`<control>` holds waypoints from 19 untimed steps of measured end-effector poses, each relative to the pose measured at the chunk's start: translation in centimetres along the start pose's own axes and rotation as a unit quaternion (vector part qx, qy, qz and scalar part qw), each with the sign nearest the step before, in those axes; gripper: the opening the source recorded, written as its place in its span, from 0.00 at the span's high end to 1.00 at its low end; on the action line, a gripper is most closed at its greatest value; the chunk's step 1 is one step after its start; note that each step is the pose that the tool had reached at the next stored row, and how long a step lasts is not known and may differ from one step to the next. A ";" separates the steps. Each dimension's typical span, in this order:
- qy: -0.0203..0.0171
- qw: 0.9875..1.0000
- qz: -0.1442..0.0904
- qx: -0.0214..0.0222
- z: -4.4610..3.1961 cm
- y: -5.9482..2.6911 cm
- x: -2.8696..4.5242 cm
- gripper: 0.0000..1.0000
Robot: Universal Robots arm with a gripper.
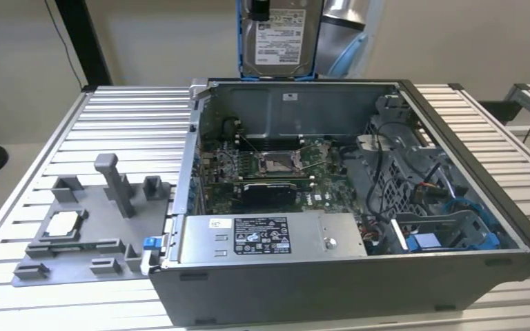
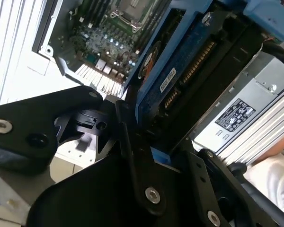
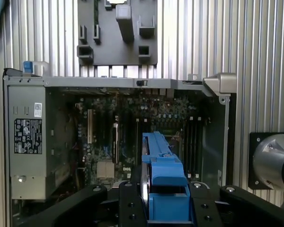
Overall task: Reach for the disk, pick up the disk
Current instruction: 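Pick up the disk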
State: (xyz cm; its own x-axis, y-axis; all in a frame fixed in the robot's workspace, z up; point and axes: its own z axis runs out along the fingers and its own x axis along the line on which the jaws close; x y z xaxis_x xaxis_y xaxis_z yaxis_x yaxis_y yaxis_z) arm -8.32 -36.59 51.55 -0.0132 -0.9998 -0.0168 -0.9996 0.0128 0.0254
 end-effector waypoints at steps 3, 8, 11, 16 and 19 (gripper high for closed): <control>0.000 1.000 0.000 0.000 0.15 -1.01 -0.01 1.00; 0.000 1.000 0.000 0.000 0.69 -2.31 -0.02 1.00; 0.000 1.000 0.000 0.000 0.99 -3.08 -0.02 1.00; 0.000 1.000 0.000 0.000 1.40 -4.38 -0.03 1.00; 0.000 1.000 0.000 0.000 1.64 -5.11 -0.04 1.00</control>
State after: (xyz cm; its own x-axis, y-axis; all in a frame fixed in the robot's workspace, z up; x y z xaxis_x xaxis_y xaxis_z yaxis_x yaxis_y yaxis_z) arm -3.25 -36.59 49.78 -0.0133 -0.9998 -0.0169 -0.9996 0.0128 0.0254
